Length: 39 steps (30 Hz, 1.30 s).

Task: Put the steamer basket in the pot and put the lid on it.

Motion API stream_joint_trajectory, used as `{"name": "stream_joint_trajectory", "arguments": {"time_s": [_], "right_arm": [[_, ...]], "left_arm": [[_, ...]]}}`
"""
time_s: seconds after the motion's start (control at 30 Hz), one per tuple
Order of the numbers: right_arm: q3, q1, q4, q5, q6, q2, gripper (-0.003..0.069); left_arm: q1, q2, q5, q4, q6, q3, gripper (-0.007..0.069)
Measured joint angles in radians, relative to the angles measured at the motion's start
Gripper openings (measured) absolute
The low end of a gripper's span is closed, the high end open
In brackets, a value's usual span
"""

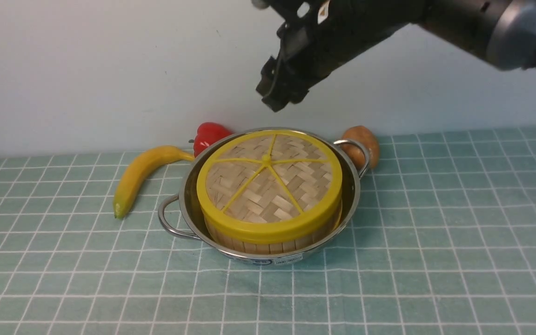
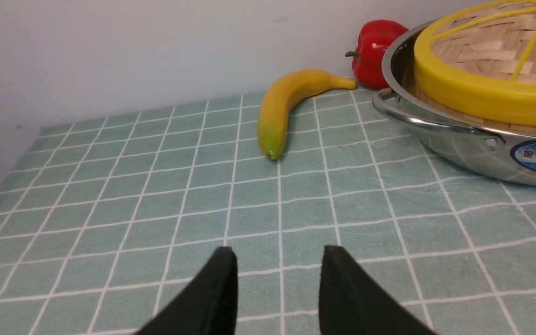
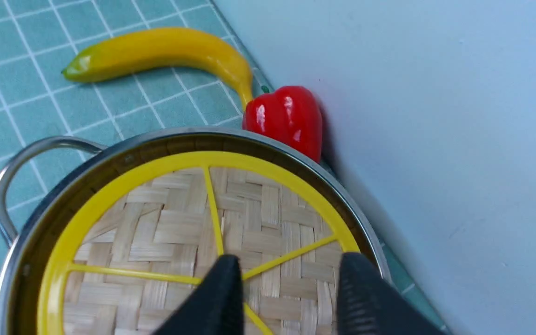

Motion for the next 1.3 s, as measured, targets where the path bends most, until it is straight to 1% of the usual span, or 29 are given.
{"name": "stream_joint_trajectory", "arguments": {"time_s": [0.07, 0.1, 0.13, 0.2, 0.33, 0.53, 0.63, 0.7, 0.73, 0.83, 0.9, 0.93, 0.97, 1.03, 1.07, 1.1, 1.17, 1.3], "right_arm": [[0.000, 0.000, -0.014, 0.040, 0.040, -0.041, 0.0083], [0.000, 0.000, -0.018, 0.057, 0.056, -0.063, 0.0033], [0.000, 0.000, -0.018, 0.060, 0.059, -0.066, 0.0025], [0.000, 0.000, -0.013, 0.096, 0.097, -0.108, -0.0013], [0.000, 0.000, 0.021, 0.100, 0.120, -0.130, -0.0014], [0.000, -0.008, 0.107, 0.110, 0.141, -0.133, -0.0006], [0.000, -0.017, 0.105, 0.142, 0.152, -0.133, -0.0001], [0.004, -0.026, 0.083, 0.178, 0.173, -0.133, 0.0001], [0.024, -0.038, 0.059, 0.218, 0.197, -0.137, 0.0004], [0.123, -0.069, 0.020, 0.246, 0.236, -0.177, 0.0013], [0.206, -0.090, 0.007, 0.240, 0.253, -0.222, 0.0018], [0.307, -0.119, 0.004, 0.215, 0.267, -0.283, 0.0024], [0.339, -0.123, 0.004, 0.204, 0.269, -0.303, 0.0026], [0.599, -0.196, 0.004, 0.074, 0.304, -0.485, 0.0045], [0.653, -0.218, 0.004, 0.041, 0.315, -0.528, 0.0049], [0.671, -0.218, 0.004, 0.030, 0.318, -0.541, 0.0050], [0.925, -0.299, 0.004, -0.140, 0.357, -0.727, 0.0069], [1.262, -0.404, -0.002, -0.387, 0.399, -1.030, 0.0094]], "left_arm": [[0.000, 0.000, 0.000, 0.000, 0.000, 0.000, 0.0243], [0.000, 0.000, 0.000, 0.000, 0.000, 0.000, 0.0243], [0.000, 0.000, 0.000, 0.000, 0.000, 0.000, 0.0243], [0.000, 0.000, 0.000, 0.000, 0.000, 0.000, 0.0243], [0.000, 0.000, 0.000, 0.000, 0.000, 0.000, 0.0243], [0.000, 0.000, 0.000, 0.000, 0.000, 0.000, 0.0243], [0.000, 0.000, 0.000, 0.000, 0.000, 0.000, 0.0243], [0.000, 0.000, 0.000, 0.000, 0.000, 0.000, 0.0243], [0.000, 0.000, 0.000, 0.000, 0.000, 0.000, 0.0243], [0.000, 0.000, 0.000, 0.000, 0.000, 0.000, 0.0243], [0.000, 0.000, 0.000, 0.000, 0.000, 0.000, 0.0243], [0.000, 0.000, 0.000, 0.000, 0.000, 0.000, 0.0243], [0.000, 0.000, 0.000, 0.000, 0.000, 0.000, 0.0243], [0.000, 0.000, 0.000, 0.000, 0.000, 0.000, 0.0243], [0.000, 0.000, 0.000, 0.000, 0.000, 0.000, 0.0243], [0.000, 0.000, 0.000, 0.000, 0.000, 0.000, 0.0243], [0.000, 0.000, 0.000, 0.000, 0.000, 0.000, 0.0243], [0.000, 0.000, 0.000, 0.000, 0.000, 0.000, 0.0243]]}}
